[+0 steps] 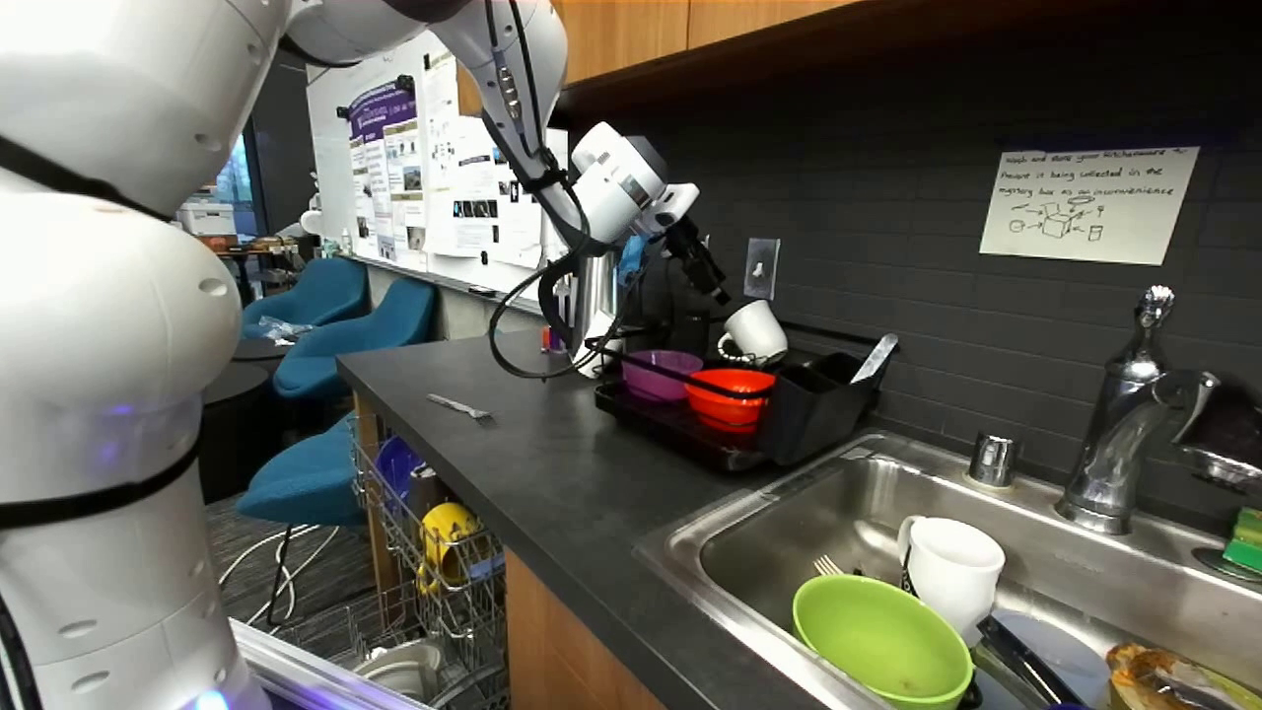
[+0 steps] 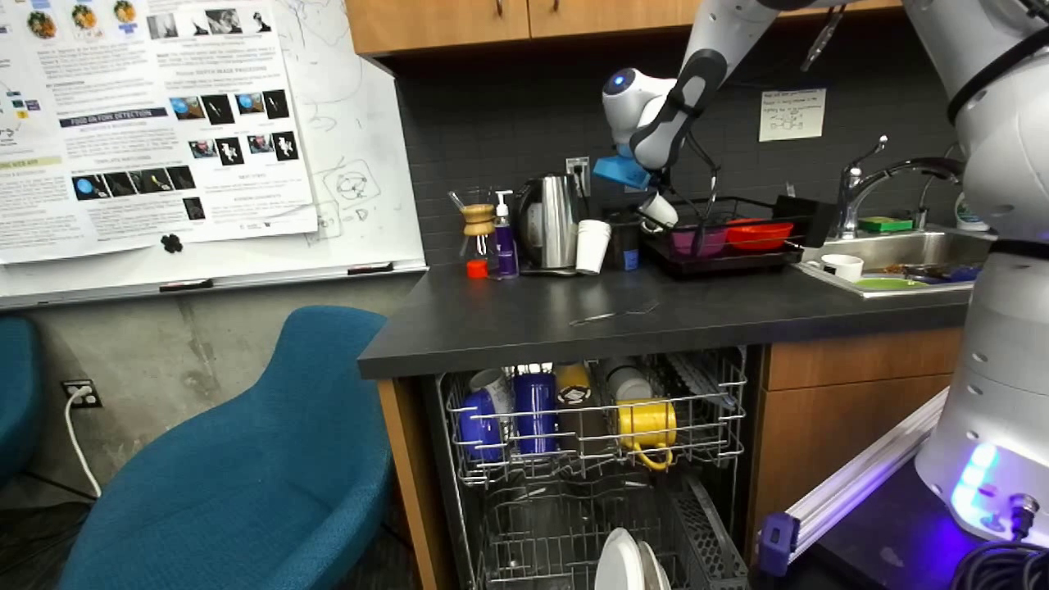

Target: Flip the switch

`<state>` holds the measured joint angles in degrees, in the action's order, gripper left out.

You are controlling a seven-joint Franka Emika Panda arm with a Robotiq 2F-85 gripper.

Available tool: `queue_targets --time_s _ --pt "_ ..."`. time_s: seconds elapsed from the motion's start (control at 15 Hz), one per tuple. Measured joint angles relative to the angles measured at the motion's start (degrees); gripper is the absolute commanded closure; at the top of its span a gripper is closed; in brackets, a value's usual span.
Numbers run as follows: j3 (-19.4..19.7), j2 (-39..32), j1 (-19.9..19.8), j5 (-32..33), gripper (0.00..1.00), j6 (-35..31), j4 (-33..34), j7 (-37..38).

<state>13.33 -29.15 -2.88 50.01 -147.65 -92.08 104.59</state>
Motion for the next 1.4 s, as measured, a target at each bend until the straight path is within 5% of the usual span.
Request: queue_targets --time_s 0.73,1.4 --pt "0.7 -1.8 0.2 0.0 0.00 0.1 2.0 1.0" --pt "5.7 -5.7 -0.1 0.0 0.00 0.1 6.8 9.4"
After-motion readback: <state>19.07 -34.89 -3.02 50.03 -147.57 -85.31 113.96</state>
